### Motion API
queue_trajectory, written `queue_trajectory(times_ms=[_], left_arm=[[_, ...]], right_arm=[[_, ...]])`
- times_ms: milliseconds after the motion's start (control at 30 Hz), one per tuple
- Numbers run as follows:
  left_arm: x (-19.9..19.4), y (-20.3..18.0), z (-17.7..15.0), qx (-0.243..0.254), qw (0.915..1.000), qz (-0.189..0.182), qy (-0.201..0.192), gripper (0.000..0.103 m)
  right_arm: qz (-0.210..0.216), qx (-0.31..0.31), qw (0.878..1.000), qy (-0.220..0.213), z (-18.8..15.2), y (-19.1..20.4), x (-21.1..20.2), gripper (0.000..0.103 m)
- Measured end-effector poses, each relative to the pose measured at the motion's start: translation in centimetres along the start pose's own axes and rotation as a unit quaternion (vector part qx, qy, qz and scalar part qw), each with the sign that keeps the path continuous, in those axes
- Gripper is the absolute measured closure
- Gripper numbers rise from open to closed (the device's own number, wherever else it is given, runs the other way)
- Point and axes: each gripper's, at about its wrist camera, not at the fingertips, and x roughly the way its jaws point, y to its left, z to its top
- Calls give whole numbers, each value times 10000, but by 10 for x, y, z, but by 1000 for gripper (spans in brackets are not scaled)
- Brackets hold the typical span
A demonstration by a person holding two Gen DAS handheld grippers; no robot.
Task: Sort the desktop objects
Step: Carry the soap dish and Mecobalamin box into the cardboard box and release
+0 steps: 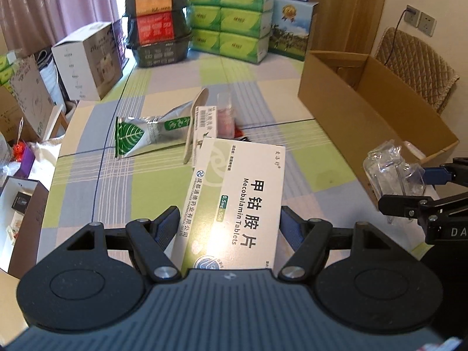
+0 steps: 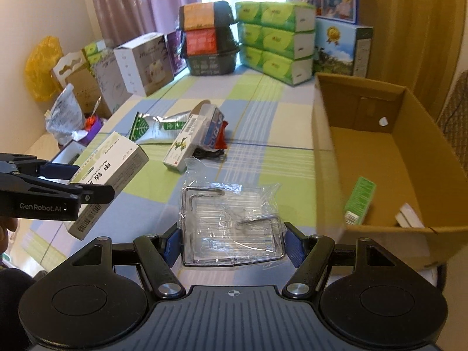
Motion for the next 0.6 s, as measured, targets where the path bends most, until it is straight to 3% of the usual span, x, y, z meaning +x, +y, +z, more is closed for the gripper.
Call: queue_trajectory(times_ms=[600], left_arm=[[-11,-78,11,218,9984,-483,-214,34]], right_arm=[[-406,455,9978,-259,-22,-57,-52,36]])
